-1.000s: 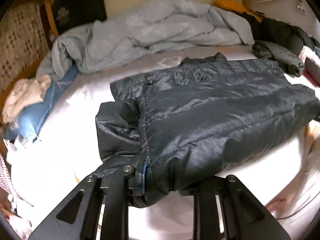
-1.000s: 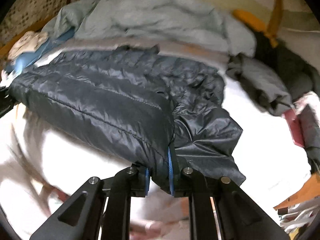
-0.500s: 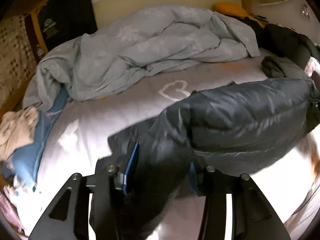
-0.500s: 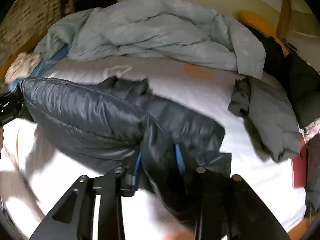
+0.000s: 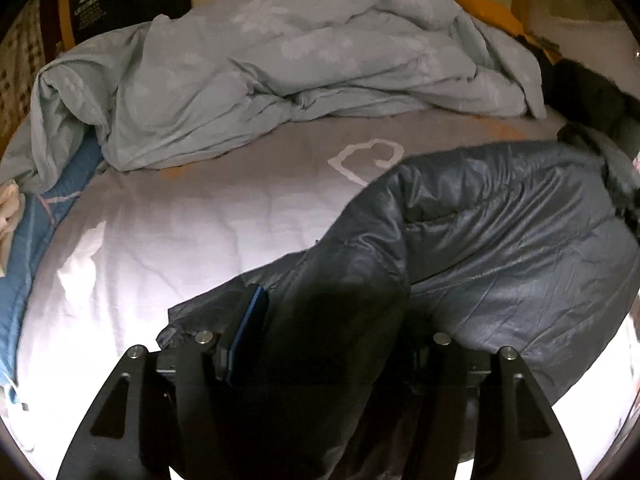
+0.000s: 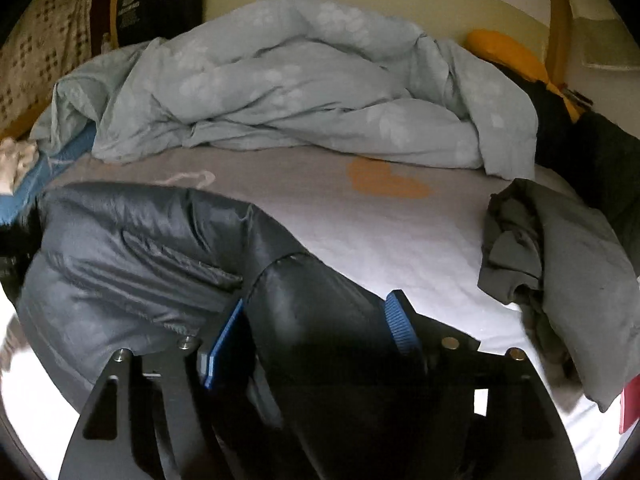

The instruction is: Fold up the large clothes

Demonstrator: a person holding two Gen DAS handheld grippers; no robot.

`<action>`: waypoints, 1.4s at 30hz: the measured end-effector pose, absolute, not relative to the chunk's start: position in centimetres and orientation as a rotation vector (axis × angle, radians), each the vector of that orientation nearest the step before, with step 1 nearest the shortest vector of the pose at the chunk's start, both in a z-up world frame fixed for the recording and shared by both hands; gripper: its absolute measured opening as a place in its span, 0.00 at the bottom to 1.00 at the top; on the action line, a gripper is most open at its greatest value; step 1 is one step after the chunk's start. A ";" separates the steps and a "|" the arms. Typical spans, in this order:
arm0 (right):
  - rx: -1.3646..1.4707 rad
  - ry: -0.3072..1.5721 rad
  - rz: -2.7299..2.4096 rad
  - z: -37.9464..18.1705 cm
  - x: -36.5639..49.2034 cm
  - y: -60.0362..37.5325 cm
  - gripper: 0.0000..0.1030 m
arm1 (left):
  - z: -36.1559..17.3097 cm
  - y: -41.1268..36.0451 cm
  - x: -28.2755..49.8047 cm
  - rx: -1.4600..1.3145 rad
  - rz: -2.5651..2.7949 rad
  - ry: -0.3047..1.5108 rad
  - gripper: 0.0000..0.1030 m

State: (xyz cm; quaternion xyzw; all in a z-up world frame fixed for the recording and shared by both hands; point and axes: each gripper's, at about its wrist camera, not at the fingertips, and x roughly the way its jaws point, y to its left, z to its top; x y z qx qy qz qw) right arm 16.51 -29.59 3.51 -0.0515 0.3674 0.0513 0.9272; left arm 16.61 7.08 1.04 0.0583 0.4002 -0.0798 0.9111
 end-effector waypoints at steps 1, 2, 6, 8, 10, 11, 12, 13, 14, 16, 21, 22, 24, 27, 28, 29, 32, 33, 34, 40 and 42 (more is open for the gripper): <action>-0.117 0.740 0.093 3.5 16.4 -29.6 0.68 | 1.5 7.0 16.3 0.134 -0.162 0.787 0.58; -0.137 0.715 0.058 3.8 15.9 -29.6 0.68 | 2.2 6.8 15.7 0.154 -0.153 0.744 0.58; -0.131 0.531 -0.032 7.2 12.5 -30.3 0.73 | 6.4 7.6 11.6 0.150 -0.119 0.513 0.82; -0.082 0.390 -0.063 9.5 9.8 -30.9 0.82 | 8.5 8.6 9.3 0.098 -0.120 0.399 0.87; -0.026 0.300 -0.056 11.1 7.9 -31.3 0.82 | 9.8 9.2 7.8 0.055 -0.126 0.331 0.87; 0.003 0.279 -0.025 11.7 7.1 -31.4 0.82 | 10.2 9.4 7.3 0.040 -0.130 0.307 0.87; 0.019 0.276 0.006 12.0 6.7 -31.4 0.82 | 10.5 9.5 7.0 0.031 -0.141 0.294 0.87; 0.029 0.288 0.043 12.2 6.3 -31.4 0.82 | 10.6 9.4 6.8 0.033 -0.163 0.301 0.85; 0.027 0.320 0.069 12.2 6.3 -31.1 0.82 | 10.5 9.0 7.1 0.045 -0.178 0.315 0.72; 0.028 0.355 0.100 11.8 6.3 -30.7 0.72 | 9.7 8.0 8.1 0.099 -0.165 0.371 0.50; -0.044 0.518 0.047 8.0 9.9 -30.1 0.29 | 5.8 8.0 13.2 0.061 -0.096 0.528 0.22; -0.031 0.548 0.039 7.2 10.9 -30.5 0.28 | 5.2 8.2 14.4 0.060 -0.067 0.542 0.21; 0.002 0.579 0.000 6.0 12.7 -31.5 0.26 | 4.1 8.8 15.8 0.060 -0.043 0.554 0.21; 0.050 0.606 -0.033 4.5 15.0 -33.4 0.26 | 2.2 9.3 16.9 0.090 0.013 0.594 0.21; 0.080 0.635 -0.026 3.6 15.8 -34.0 0.26 | 1.6 9.3 17.1 0.112 0.026 0.607 0.22; 0.100 0.661 -0.019 2.9 16.2 -34.5 0.26 | 1.0 9.3 17.4 0.134 0.047 0.619 0.22; 0.139 0.732 -0.009 0.8 17.4 -34.9 0.25 | -0.7 10.0 17.8 0.134 0.076 0.651 0.23; 0.133 0.743 -0.011 0.4 17.6 -34.8 0.25 | -1.1 10.4 18.1 0.117 0.071 0.663 0.23; 0.124 0.748 -0.014 0.1 17.8 -34.7 0.25 | -1.6 10.7 18.3 0.092 0.059 0.675 0.24; 0.117 0.784 -0.025 -2.2 18.2 -34.7 0.25 | -3.3 11.2 18.9 0.044 0.016 0.714 0.32; 0.118 0.788 -0.034 -2.5 18.3 -34.6 0.25 | -3.6 11.3 19.1 0.034 0.018 0.727 0.34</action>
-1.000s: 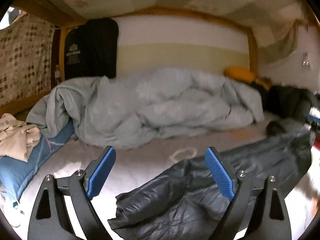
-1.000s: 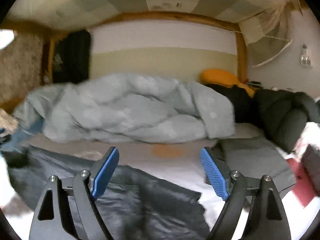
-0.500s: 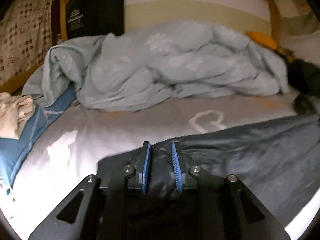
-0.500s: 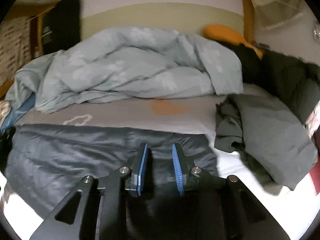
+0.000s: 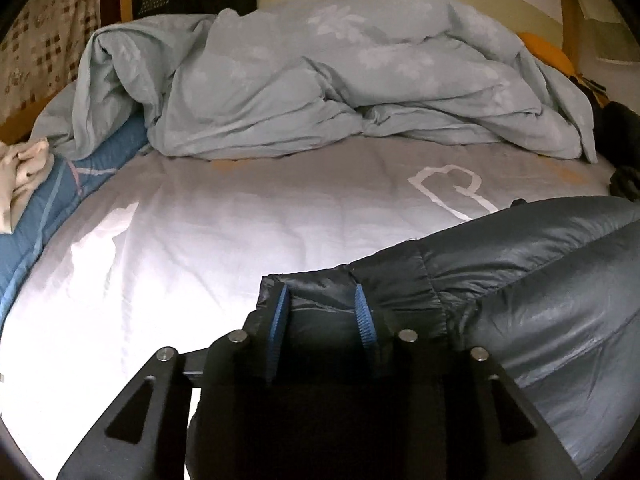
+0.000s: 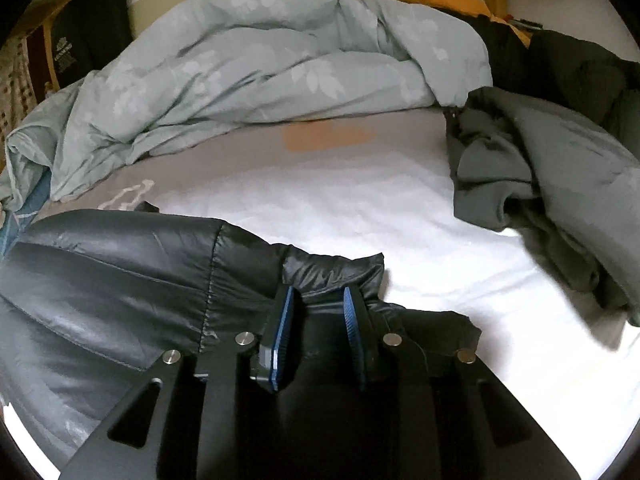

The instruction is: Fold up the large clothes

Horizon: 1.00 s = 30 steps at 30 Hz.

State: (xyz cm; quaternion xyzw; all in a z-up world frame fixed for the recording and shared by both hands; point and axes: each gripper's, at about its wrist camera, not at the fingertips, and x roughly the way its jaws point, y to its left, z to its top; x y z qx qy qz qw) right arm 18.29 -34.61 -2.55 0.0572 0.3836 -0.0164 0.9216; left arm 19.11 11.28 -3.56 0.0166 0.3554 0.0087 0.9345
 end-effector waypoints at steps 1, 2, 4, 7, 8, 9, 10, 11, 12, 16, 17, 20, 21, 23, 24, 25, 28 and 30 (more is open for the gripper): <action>0.119 0.790 -0.040 -2.7 18.4 -34.6 0.25 | -3.6 11.2 19.2 0.033 0.022 0.732 0.36; 0.120 0.794 -0.045 -2.8 18.6 -34.6 0.25 | -3.7 11.2 19.3 0.033 0.028 0.736 0.37; 0.117 0.801 -0.049 -2.9 18.8 -34.6 0.25 | -3.9 11.1 19.3 0.040 0.037 0.741 0.38; 0.113 0.802 -0.054 -3.0 18.8 -34.5 0.25 | -3.9 10.9 19.3 0.047 0.042 0.745 0.38; 0.112 0.802 -0.055 -3.0 18.7 -34.5 0.25 | -3.9 11.0 19.3 0.047 0.043 0.746 0.38; 0.111 0.801 -0.056 -3.0 18.7 -34.5 0.25 | -3.9 11.0 19.3 0.047 0.044 0.746 0.38; 0.111 0.801 -0.056 -3.0 18.8 -34.4 0.25 | -3.9 11.0 19.4 0.048 0.045 0.747 0.38; 0.111 0.802 -0.056 -3.0 18.8 -34.4 0.25 | -3.9 11.0 19.3 0.048 0.045 0.747 0.39; 0.110 0.802 -0.056 -3.0 18.8 -34.4 0.25 | -3.9 11.0 19.4 0.050 0.046 0.747 0.39; 0.104 0.802 -0.061 -3.0 18.8 -34.2 0.25 | -4.0 11.0 19.4 0.055 0.052 0.747 0.40; 0.103 0.802 -0.063 -3.0 18.8 -34.2 0.25 | -4.0 11.0 19.4 0.055 0.053 0.747 0.40; 0.102 0.802 -0.065 -3.1 18.7 -34.2 0.25 | -4.0 11.0 19.4 0.058 0.056 0.746 0.40; 0.102 0.802 -0.064 -3.1 18.7 -34.2 0.25 | -4.0 11.0 19.4 0.058 0.057 0.746 0.40; 0.102 0.802 -0.064 -3.1 18.8 -34.2 0.25 | -4.0 11.0 19.4 0.061 0.059 0.745 0.41; 0.102 0.802 -0.064 -3.1 18.8 -34.2 0.25 | -4.0 11.0 19.4 0.061 0.059 0.745 0.41; 0.101 0.802 -0.064 -3.1 18.8 -34.2 0.25 | -4.0 11.0 19.4 0.061 0.059 0.745 0.41; 0.101 0.802 -0.064 -3.1 18.8 -34.2 0.25 | -4.0 11.0 19.4 0.062 0.060 0.744 0.41; 0.098 0.803 -0.064 -3.1 18.8 -34.2 0.25 | -4.0 10.9 19.3 0.070 0.066 0.737 0.41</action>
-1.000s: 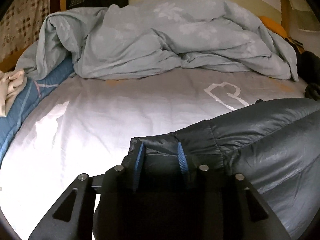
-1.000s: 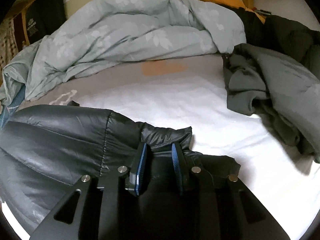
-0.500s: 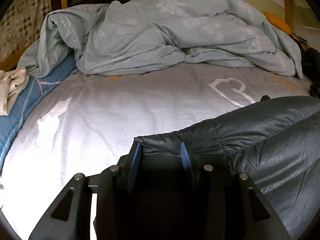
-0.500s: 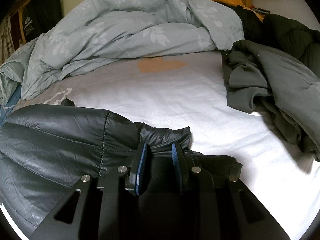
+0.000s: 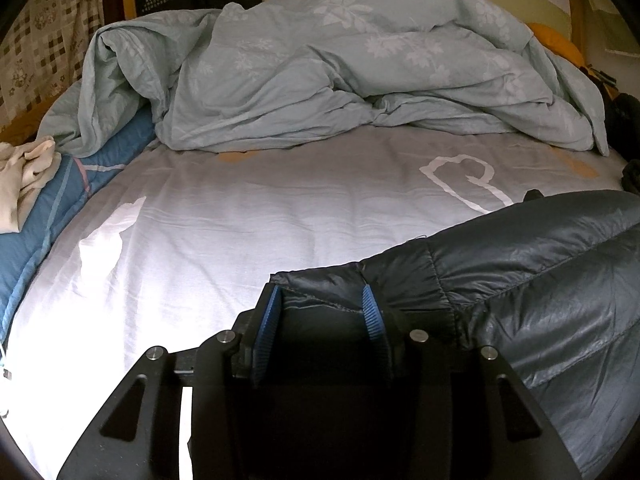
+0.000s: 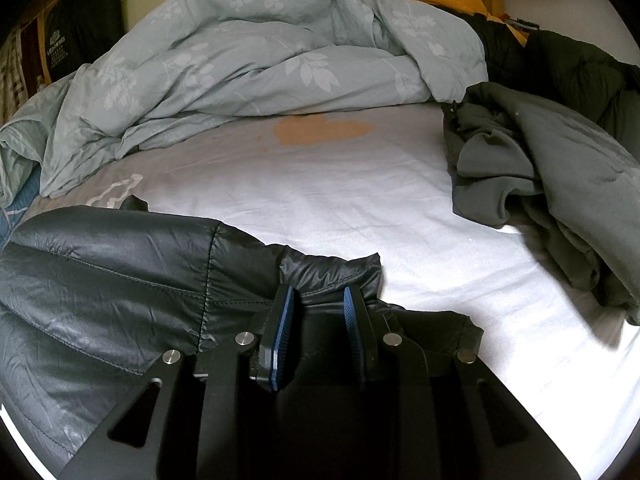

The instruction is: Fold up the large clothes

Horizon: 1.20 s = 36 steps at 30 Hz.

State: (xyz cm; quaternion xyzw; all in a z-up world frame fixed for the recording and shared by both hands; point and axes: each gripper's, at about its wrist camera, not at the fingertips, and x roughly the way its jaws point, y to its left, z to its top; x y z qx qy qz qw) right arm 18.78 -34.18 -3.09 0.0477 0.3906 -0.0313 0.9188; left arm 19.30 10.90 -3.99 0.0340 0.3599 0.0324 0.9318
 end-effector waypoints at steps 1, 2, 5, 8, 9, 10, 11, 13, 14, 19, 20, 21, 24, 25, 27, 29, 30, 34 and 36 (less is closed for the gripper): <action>0.094 0.802 -0.067 -3.0 18.8 -34.2 0.25 | -3.9 10.9 19.2 0.077 0.068 0.731 0.40; 0.089 0.798 -0.074 -2.9 18.7 -34.1 0.25 | -3.7 10.9 19.0 0.075 0.067 0.718 0.39; 0.076 0.744 -0.127 -1.8 17.9 -33.8 0.26 | -2.4 11.3 18.2 0.037 0.025 0.668 0.34; 0.107 0.652 -0.075 0.8 16.5 -33.1 0.26 | 0.6 10.4 16.3 0.002 -0.041 0.554 0.32; 0.117 0.610 -0.047 2.0 15.8 -32.7 0.26 | 1.7 9.7 15.5 0.013 -0.064 0.507 0.32; 0.116 0.576 -0.019 3.1 15.1 -32.1 0.26 | 2.8 8.7 14.5 0.032 -0.089 0.458 0.32; 0.113 0.558 0.011 3.9 14.5 -31.4 0.26 | 3.6 7.8 13.7 0.047 -0.113 0.424 0.32; 0.122 0.546 0.099 4.9 13.5 -30.0 0.26 | 4.8 5.8 12.1 0.054 -0.195 0.391 0.32; 0.126 0.554 0.142 5.1 13.2 -29.2 0.26 | 5.0 4.8 11.6 0.050 -0.246 0.397 0.32; 0.110 0.614 0.342 5.0 12.1 -24.6 0.26 | 3.4 -0.4 10.2 0.076 -0.424 0.504 0.24; 0.101 0.621 0.381 4.9 11.8 -23.6 0.26 | 2.8 -1.2 10.2 0.075 -0.453 0.534 0.23; 0.096 0.628 0.403 4.8 11.6 -22.9 0.26 | 2.3 -1.7 10.2 0.072 -0.470 0.557 0.23; 0.099 0.667 0.455 3.8 11.7 -21.0 0.26 | 0.9 -2.4 10.6 0.058 -0.479 0.601 0.22; 0.097 0.679 0.455 3.4 11.9 -20.8 0.26 | 0.6 -2.4 10.9 0.055 -0.479 0.613 0.22; 0.092 0.711 0.450 2.4 12.7 -20.3 0.26 | -0.1 -2.3 11.5 0.056 -0.489 0.644 0.22; 0.073 0.795 0.418 0.5 14.0 -19.9 0.25 | -1.2 -2.3 12.4 0.068 -0.478 0.685 0.21; 0.069 0.823 0.404 -0.2 14.6 -19.9 0.25 | -1.9 -2.5 12.4 0.074 -0.478 0.702 0.21; 0.029 0.878 0.393 -2.8 15.5 -19.3 0.25 | -4.1 -3.6 12.3 0.171 -0.472 0.702 0.20; -0.021 0.880 0.382 -3.3 15.5 -18.8 0.25 | -4.2 -3.5 12.4 0.173 -0.476 0.708 0.20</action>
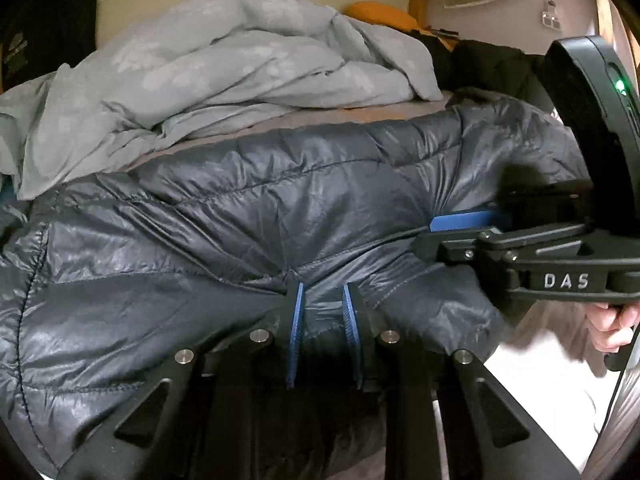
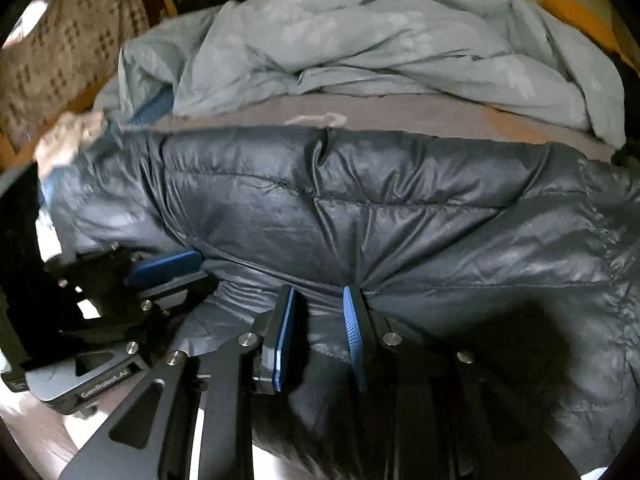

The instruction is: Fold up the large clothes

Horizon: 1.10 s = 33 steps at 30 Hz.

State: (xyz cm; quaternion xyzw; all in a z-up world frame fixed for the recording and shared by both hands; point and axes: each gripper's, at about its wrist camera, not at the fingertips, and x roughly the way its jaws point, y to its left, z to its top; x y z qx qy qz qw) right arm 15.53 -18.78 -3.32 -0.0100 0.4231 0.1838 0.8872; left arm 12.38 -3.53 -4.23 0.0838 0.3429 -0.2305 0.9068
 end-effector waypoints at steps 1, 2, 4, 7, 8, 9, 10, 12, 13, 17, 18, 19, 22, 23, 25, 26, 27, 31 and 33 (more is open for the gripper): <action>-0.033 0.877 0.379 -3.5 15.5 -18.6 0.25 | -4.2 -3.3 12.4 0.162 -0.481 0.712 0.20; -0.033 0.875 0.380 -3.4 15.5 -18.7 0.25 | -4.2 -3.1 12.5 0.150 -0.487 0.714 0.20; 0.001 0.872 0.389 -3.0 15.5 -19.0 0.25 | -4.0 -3.0 12.4 0.141 -0.488 0.707 0.20; 0.098 0.845 0.400 -1.3 15.1 -20.0 0.25 | -2.8 -2.4 11.8 0.055 -0.506 0.685 0.17; 0.123 0.826 0.403 -0.3 14.9 -20.3 0.22 | -2.1 -2.1 11.5 0.007 -0.532 0.673 0.17; 0.128 0.817 0.406 0.4 14.8 -20.1 0.21 | -1.5 -2.0 11.0 -0.023 -0.557 0.658 0.16; 0.124 0.808 0.405 1.4 14.7 -20.0 0.20 | -0.6 -2.0 10.3 -0.040 -0.577 0.628 0.16; 0.128 0.809 0.414 2.7 14.7 -19.7 0.18 | 0.3 -2.5 9.5 -0.038 -0.604 0.602 0.16; 0.145 0.817 0.430 3.3 14.8 -19.5 0.14 | 0.3 -3.0 9.3 -0.031 -0.614 0.612 0.16; 0.183 0.903 0.434 3.7 16.1 -17.9 0.14 | -2.4 -4.2 10.0 -0.018 -0.573 0.705 0.16; 0.179 0.925 0.426 3.5 16.6 -17.3 0.14 | -3.1 -4.2 10.3 -0.031 -0.572 0.720 0.16; 0.166 0.944 0.416 3.1 17.2 -16.8 0.14 | -3.7 -4.1 10.5 -0.041 -0.572 0.726 0.17; 0.150 1.007 0.399 1.2 19.1 -15.5 0.14 | -4.3 -3.8 11.0 -0.067 -0.584 0.736 0.18; 0.151 1.028 0.393 0.6 19.8 -15.2 0.14 | -4.5 -3.5 11.3 -0.091 -0.589 0.746 0.18; 0.147 1.061 0.365 -0.7 21.2 -14.7 0.14 | -5.0 -2.9 12.0 -0.141 -0.598 0.767 0.18; 0.157 1.073 0.355 -1.4 21.9 -14.6 0.14 | -5.2 -2.7 12.2 -0.157 -0.598 0.776 0.18; 0.163 1.080 0.351 -1.8 22.4 -14.5 0.14 | -5.3 -2.6 12.4 -0.166 -0.596 0.782 0.18; 0.196 1.105 0.330 -3.2 24.7 -14.3 0.11 | -5.5 -2.9 12.6 -0.164 -0.580 0.792 0.18; 0.210 1.106 0.317 -3.4 25.7 -14.2 0.10 | -5.6 -3.1 12.6 -0.163 -0.578 0.796 0.18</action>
